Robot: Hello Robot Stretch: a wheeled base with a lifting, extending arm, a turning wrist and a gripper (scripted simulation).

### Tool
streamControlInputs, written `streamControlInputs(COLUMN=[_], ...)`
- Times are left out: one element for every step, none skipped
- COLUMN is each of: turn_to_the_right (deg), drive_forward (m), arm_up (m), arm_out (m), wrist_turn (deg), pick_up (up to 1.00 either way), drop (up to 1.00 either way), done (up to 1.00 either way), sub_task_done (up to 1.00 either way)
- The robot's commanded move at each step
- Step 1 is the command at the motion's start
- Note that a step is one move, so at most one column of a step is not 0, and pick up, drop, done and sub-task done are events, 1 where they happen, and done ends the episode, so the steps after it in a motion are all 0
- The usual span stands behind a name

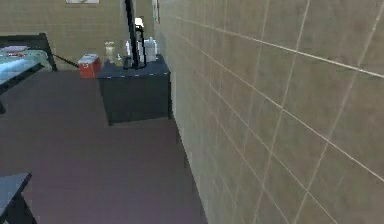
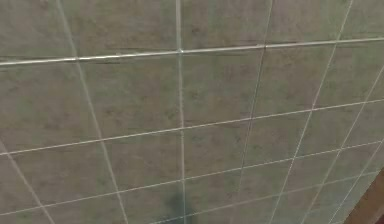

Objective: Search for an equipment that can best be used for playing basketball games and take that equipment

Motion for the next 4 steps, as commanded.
streamControlInputs(turn_to_the_right=[-9.0,0.0,-45.0,-9.0], drive_forward=[0.0,0.35,0.0,0.0], arm_up=[0.0,0.0,0.0,0.0], arm_out=[0.0,0.0,0.0,0.0], wrist_turn=[0.0,0.0,0.0,0.0], pick_up=[0.0,0.0,0.0,0.0], drop=[0.0,0.0,0.0,0.0], done=[0.0,0.0,0.0,0.0], sub_task_done=[0.0,0.0,0.0,0.0])
